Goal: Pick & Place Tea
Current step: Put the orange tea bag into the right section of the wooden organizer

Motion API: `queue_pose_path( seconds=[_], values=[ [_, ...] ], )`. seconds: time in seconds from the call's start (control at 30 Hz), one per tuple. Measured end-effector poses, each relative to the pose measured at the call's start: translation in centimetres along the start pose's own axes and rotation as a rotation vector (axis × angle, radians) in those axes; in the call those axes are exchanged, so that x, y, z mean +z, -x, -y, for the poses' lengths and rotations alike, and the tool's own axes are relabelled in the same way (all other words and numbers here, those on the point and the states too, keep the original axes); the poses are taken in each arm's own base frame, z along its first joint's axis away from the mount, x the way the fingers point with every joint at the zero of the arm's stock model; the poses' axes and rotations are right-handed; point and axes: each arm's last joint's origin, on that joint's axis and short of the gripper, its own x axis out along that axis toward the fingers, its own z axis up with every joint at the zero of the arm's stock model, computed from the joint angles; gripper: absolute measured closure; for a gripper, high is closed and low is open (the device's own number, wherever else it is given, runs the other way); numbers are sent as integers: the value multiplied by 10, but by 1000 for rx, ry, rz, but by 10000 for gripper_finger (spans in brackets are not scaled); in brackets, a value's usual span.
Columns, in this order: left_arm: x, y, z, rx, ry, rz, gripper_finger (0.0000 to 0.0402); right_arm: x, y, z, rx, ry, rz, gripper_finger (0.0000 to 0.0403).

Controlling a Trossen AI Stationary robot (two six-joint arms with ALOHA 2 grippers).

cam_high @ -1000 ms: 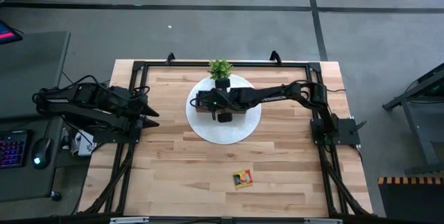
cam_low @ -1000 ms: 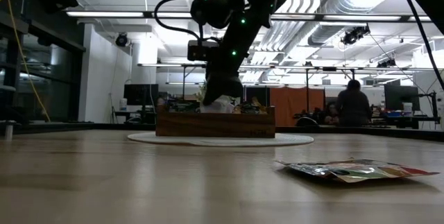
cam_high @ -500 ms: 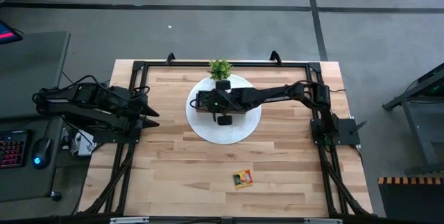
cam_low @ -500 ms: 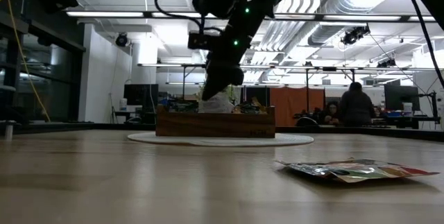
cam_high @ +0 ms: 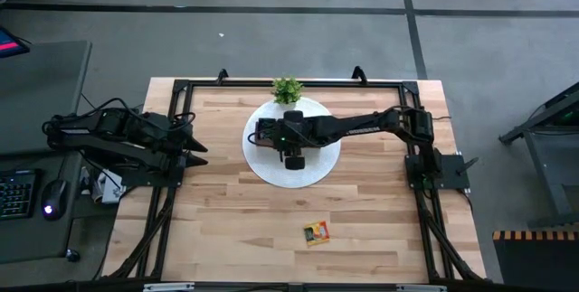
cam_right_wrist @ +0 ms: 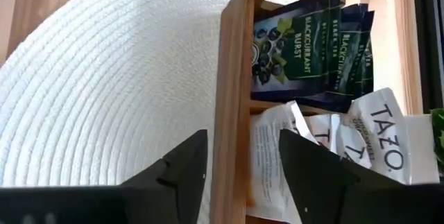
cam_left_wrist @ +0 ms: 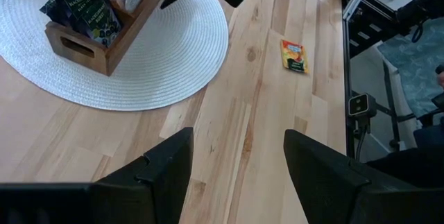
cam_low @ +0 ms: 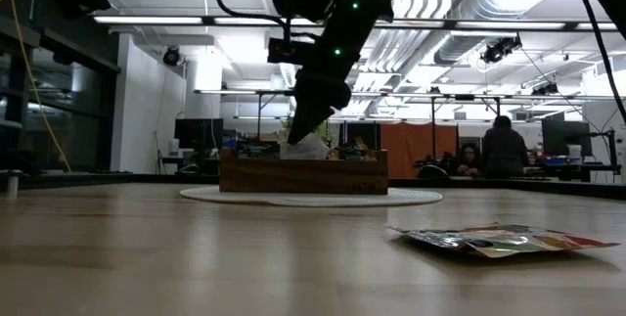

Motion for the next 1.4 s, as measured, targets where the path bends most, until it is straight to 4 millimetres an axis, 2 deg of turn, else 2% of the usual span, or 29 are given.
queue_pose_path(
  seconds=[0.13,0.37,0.53,0.8,1.1,1.27,1.4],
  values=[
    [0,0,0,0,0,0,179,1,6,-4,7,11,-6,215],
    [0,0,0,0,0,0,179,2,43,-19,133,-42,-23,207],
    [0,0,0,0,0,0,179,0,69,-46,270,-75,-68,207],
    [0,0,0,0,0,0,179,-2,93,-103,398,-17,-104,207],
    [0,0,0,0,0,0,179,-9,113,-160,437,71,-100,207],
    [0,0,0,0,0,0,179,-31,104,-196,536,80,-91,205],
    [0,0,0,0,0,0,179,-43,99,-209,555,61,-100,192]
  ],
)
